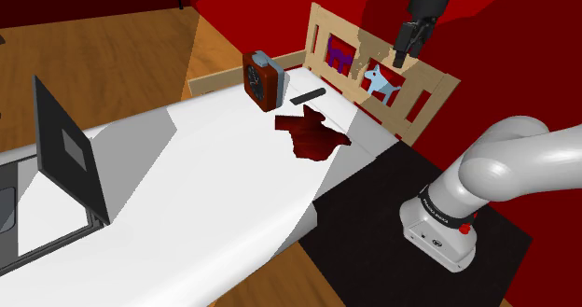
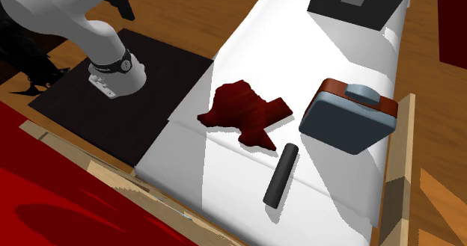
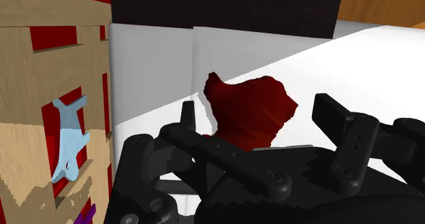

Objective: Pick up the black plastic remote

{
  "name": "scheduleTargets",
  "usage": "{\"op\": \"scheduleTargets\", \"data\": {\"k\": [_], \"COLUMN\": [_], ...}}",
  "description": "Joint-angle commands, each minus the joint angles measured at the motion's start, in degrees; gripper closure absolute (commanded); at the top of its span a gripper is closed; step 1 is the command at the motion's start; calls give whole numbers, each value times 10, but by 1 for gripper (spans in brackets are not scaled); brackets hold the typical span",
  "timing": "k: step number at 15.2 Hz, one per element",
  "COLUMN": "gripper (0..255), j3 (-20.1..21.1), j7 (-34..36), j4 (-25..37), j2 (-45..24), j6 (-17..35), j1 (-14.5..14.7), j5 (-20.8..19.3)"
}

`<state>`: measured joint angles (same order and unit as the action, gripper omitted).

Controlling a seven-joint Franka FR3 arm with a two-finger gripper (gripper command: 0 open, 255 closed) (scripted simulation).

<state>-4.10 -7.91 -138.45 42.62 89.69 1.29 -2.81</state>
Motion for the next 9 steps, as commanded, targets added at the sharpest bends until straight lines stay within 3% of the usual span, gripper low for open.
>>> {"op": "scheduleTargets", "data": {"k": [1, 9], "gripper": [0, 0], "j3": [0, -106], "j7": [0, -209], "j4": [0, -45], "j2": [0, -84], "j6": [0, 164], "j1": [0, 24], "j5": [0, -47]}}
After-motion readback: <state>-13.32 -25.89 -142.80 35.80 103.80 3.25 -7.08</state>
